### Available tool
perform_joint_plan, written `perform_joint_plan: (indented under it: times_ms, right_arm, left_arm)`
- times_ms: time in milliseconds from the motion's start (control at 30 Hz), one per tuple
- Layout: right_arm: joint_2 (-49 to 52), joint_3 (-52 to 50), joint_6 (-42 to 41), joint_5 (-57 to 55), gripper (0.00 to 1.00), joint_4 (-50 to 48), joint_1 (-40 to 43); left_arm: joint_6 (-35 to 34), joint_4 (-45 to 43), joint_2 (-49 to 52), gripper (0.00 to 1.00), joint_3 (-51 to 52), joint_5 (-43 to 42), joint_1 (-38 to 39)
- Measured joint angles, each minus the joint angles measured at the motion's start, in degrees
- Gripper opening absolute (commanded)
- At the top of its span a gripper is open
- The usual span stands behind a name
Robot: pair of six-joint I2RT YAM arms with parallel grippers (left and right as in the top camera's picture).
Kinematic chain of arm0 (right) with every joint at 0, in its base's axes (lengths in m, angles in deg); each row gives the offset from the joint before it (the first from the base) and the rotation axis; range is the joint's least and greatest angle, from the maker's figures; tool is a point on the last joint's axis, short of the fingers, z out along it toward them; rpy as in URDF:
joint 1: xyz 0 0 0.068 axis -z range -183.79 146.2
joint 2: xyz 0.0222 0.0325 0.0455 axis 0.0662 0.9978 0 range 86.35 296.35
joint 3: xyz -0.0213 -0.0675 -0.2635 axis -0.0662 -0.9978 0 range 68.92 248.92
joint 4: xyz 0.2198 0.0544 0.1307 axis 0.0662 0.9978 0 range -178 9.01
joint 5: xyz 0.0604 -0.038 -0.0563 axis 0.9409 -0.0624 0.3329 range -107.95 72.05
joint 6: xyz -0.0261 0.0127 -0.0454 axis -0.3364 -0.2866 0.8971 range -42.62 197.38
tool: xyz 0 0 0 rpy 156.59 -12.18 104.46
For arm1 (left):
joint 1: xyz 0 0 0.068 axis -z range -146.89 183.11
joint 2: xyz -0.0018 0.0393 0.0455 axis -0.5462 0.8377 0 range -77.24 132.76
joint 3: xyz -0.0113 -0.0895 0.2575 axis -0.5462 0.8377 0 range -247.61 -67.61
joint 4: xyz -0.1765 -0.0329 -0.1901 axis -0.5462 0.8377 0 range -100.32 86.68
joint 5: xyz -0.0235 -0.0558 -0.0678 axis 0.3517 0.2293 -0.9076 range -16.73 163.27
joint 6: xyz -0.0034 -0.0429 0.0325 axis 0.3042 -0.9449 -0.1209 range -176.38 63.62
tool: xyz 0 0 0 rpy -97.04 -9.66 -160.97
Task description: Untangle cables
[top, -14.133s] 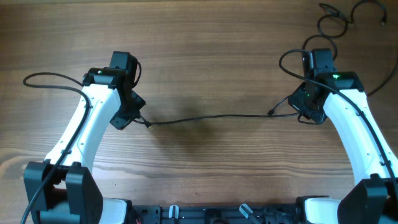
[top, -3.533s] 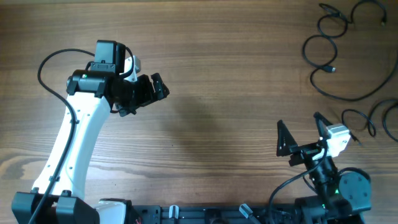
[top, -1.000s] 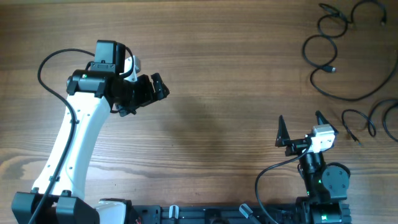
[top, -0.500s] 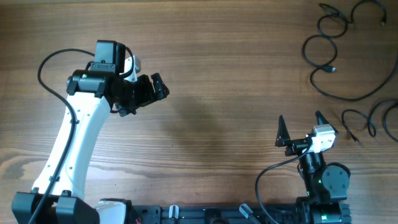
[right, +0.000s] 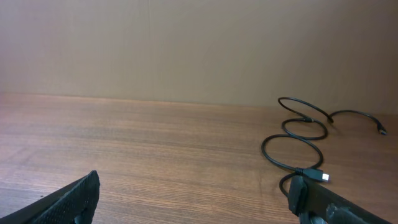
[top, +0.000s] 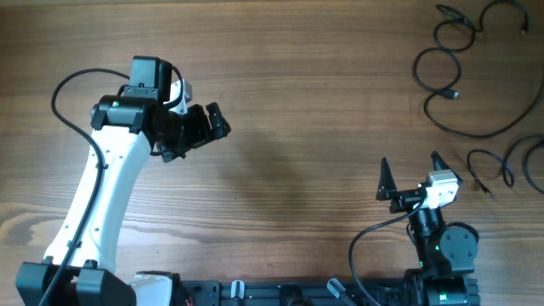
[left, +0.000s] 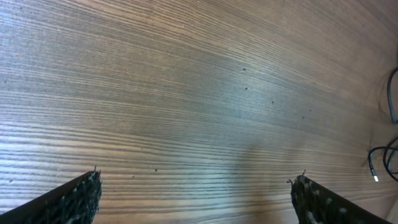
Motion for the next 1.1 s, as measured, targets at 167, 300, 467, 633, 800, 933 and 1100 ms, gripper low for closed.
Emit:
perform_joint_plan:
  times_ms: [167,300,467,633,800,933,1100]
  right_arm:
    - [-0.02,0.00,0.00,0.00,1.00,-0.02,0.00]
    - [-0.09,0.00,0.00,0.00,1.00,-0.09,0.00]
    - [-0.22,-0.02,0.00,0.00,1.00,-0.15,-0.02]
    - [-0.20,-0.02,0.00,0.00,1.00,-0.15,0.00]
    - [-0.22,-0.02,0.00,0.00,0.99,-0.17,0.00]
    - [-0.24,-0.02,0.00,0.00,1.00,-0.15,0.00]
    - [-0.24,-0.02,0.00,0.00,1.00,-0.20,0.00]
  left_arm:
    - [0.15,4.13,-0.61,1.00,0.00,3.61,0.02]
    - [0.22,-0.28,-5.29,1.00,4.70,5.60,0.02]
    - [0.42,-8.28,-14.67,1.00,19.69,6.01,0.00]
    - [0.42,-7.63,-26.14,1.00,21.51,6.43,-0.11]
    - [0.44,-11.80,-43.47,1.00,27.91,6.51,-0.11]
    - [0.44,-17.00,-52.74,1.00,35.82,6.84,-0.11]
    - [4.28,-20.31,-68.35,1.00,42.88,6.91,-0.70]
